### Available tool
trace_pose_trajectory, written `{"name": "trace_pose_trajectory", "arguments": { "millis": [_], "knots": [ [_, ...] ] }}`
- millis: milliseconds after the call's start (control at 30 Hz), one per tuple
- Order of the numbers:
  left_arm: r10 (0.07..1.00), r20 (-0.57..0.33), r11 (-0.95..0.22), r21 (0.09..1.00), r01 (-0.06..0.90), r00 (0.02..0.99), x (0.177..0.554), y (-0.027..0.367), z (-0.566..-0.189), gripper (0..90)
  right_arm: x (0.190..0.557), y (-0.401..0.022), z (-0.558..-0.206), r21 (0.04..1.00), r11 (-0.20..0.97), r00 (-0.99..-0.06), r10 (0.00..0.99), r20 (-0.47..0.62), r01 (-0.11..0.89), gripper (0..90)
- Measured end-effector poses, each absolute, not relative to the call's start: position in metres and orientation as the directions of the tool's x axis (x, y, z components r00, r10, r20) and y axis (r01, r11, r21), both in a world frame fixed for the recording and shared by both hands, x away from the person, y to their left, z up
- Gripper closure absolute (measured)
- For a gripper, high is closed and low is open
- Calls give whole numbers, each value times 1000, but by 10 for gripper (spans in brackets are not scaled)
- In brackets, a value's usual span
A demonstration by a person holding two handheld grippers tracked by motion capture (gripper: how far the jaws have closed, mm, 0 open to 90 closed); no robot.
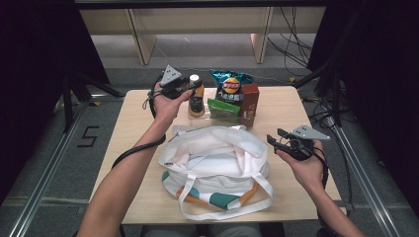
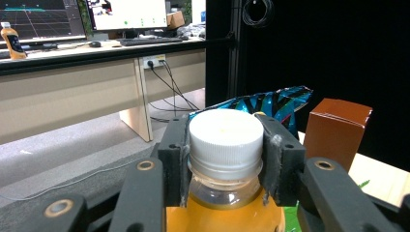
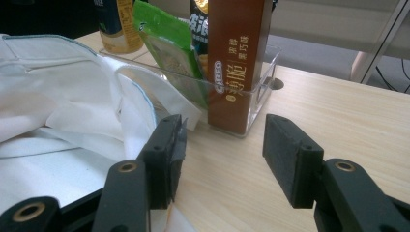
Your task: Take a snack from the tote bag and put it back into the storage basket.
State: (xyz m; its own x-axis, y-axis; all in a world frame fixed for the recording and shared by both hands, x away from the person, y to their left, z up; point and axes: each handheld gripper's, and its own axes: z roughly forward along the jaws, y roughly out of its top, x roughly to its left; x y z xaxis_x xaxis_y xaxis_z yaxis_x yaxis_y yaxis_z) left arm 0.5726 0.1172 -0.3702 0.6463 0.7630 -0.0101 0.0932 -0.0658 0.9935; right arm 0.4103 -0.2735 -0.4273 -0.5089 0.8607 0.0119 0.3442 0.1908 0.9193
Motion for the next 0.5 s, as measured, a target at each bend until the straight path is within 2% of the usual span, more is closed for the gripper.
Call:
{"name": "trace_pose_trajectory", "arguments": {
  "millis": [300, 367, 500],
  "knots": [
    [764, -9, -69, 993, 96, 645, 575, 117, -372, 585, 408, -270, -426, 916, 175, -506, 862, 36, 362, 492],
    [764, -9, -70, 993, 97, 645, 575, 117, -373, 584, 410, -271, -428, 929, 177, -507, 862, 13, 325, 492],
    [764, -12, -68, 993, 99, 645, 575, 117, -373, 584, 410, -273, -427, 923, 194, -515, 857, 5, 333, 492]
  ]
}}
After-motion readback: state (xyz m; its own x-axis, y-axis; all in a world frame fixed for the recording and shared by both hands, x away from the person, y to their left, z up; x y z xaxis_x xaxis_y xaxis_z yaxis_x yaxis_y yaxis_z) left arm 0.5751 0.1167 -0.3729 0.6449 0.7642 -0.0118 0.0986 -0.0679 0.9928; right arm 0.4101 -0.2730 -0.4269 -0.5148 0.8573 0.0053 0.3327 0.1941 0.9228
